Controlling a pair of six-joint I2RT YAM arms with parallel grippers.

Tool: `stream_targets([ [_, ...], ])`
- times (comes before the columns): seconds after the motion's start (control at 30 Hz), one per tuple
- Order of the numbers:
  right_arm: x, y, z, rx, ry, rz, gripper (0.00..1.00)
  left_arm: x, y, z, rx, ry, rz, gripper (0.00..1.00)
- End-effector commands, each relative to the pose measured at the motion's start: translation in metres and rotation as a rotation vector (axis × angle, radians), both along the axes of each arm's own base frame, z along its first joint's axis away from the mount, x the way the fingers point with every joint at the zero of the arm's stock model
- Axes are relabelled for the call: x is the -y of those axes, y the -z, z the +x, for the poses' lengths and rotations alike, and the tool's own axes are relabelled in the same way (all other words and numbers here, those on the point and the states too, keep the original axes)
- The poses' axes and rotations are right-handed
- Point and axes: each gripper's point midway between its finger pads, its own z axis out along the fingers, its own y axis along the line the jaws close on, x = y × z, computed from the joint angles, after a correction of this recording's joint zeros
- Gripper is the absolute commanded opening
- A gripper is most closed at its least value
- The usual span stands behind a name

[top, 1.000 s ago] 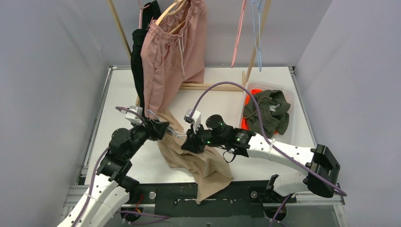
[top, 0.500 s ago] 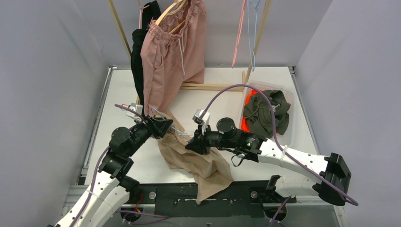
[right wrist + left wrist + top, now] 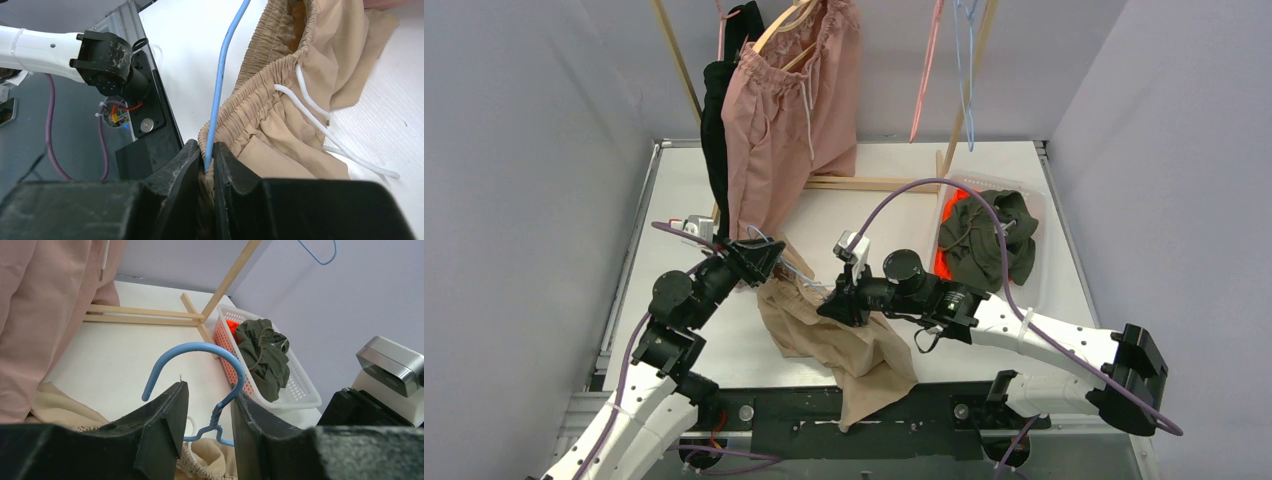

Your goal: Remove the shorts from the hanger

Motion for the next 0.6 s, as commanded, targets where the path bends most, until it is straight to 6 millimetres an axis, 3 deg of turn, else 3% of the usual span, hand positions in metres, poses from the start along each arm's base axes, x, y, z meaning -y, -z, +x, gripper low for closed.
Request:
stream_targets([
  [0.0, 0.001, -0.03, 0.0, 0.048, 0.01, 0.091, 0.0, -0.005, -0.025, 0.002, 0.083, -0.027, -0.048, 0.31],
  [0.1, 0.003, -0.03, 0.001, 0.049, 0.022, 0.088, 0.0, -0.006, -0.02, 0.002, 0.078, -0.026, -0.022, 0.2],
  [0.2, 0.006, -0.033, 0.005, 0.057, 0.053, 0.092, 0.0, -0.005, -0.015, 0.001, 0.074, -0.02, 0.018, 0.17],
  [0.33, 0.009, -0.04, 0.009, 0.068, 0.077, 0.114, 0.0, -0.002, -0.007, -0.001, 0.065, 0.011, 0.09, 0.28],
  [0.57, 0.005, -0.04, 0.001, 0.069, 0.025, 0.126, 0.0, 0.001, -0.013, 0.0, 0.078, 0.024, 0.082, 0.32],
])
